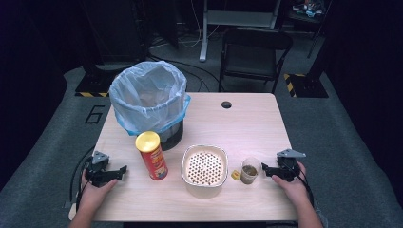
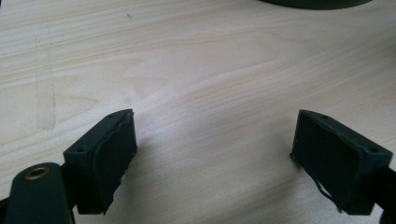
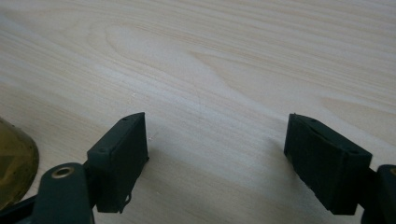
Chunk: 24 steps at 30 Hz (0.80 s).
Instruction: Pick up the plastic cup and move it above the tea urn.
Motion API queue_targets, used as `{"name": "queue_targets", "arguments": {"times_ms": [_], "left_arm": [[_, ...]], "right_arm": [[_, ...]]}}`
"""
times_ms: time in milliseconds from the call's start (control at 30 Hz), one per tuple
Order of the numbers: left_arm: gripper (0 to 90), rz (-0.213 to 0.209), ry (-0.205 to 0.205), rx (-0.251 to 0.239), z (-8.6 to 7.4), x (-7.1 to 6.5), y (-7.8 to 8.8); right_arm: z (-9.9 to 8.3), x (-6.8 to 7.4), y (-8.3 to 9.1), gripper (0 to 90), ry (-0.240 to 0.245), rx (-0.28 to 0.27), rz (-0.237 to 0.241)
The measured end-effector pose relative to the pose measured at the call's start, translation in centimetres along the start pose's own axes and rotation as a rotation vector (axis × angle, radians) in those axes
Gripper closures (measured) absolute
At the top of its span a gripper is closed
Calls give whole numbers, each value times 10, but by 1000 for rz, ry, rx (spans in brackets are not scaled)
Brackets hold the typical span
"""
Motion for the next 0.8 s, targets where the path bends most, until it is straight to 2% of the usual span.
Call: {"name": "queue_targets", "arguments": {"times_ms": [67,333,433,500,567,800], "left_arm": [[136,0,6,-3,0,0,-1],[135,2,1,1,0,0,0],[135,2,1,1,0,0,0],[136,2,1,0,0,0,0],[136,0,4,0,0,0,0],[135,2,1,0,0,0,0]], "right_arm": [[0,1,1,267,12,-8,18],[-2,0,1,273,31,-23,46],[-2,1,1,312,42,-32,61],[-2,1,2,313,30,-23,59],[-2,1,2,359,60,-28,79],[-2,1,4,373,69,-18,94]]}}
Point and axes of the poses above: each handheld gripper's, and its own axes: y roughly backward along the jaws, z roughly out of its top, x roughly to its left, the point moved 4 cm from there along -y, roughly forward along the jaws, and after that the axes turned 8 degrees about -x, right-handed, at the moved point
